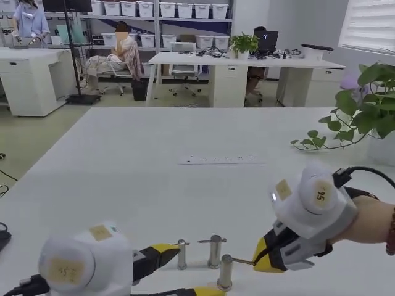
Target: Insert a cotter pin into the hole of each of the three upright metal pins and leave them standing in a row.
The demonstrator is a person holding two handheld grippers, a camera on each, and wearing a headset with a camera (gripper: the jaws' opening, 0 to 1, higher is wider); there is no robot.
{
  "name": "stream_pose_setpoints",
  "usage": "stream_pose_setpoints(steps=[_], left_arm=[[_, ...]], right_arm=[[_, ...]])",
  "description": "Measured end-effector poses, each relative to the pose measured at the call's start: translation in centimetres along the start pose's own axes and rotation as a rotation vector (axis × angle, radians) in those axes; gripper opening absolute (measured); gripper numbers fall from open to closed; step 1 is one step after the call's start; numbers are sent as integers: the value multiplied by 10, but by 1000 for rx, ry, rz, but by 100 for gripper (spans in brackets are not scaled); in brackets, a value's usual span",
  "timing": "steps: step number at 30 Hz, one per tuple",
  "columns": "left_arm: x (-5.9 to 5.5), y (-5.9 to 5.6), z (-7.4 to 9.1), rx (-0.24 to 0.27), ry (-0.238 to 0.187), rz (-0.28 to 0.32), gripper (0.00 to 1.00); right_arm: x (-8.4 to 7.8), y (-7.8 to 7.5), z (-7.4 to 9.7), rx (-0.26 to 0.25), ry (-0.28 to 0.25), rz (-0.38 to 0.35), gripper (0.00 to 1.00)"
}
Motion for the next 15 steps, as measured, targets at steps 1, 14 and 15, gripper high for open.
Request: stream_pose_setpoints(steps=[1,14,15], left_arm=[[0,-1,0,4,-1,-7,65],[-2,2,1,44,9,-16,80],[-3,2,1,46,10,-17,81]], right_arm=[[-1,0,0,1,7,0,3],[-11,-7,-8,-22,96,21,3],[-11,-7,-8,-22,98,20,3]])
Point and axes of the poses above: the centre of the closed fingertips' face, and the gripper's own axes: z roughly backward along the fingers, y roughly to its left, x roughly out of its top, the point moved 10 cm from there along z, roughly backward along the fingers, and after that the axes turned 6 degrees about y, right-handed, at the moved point
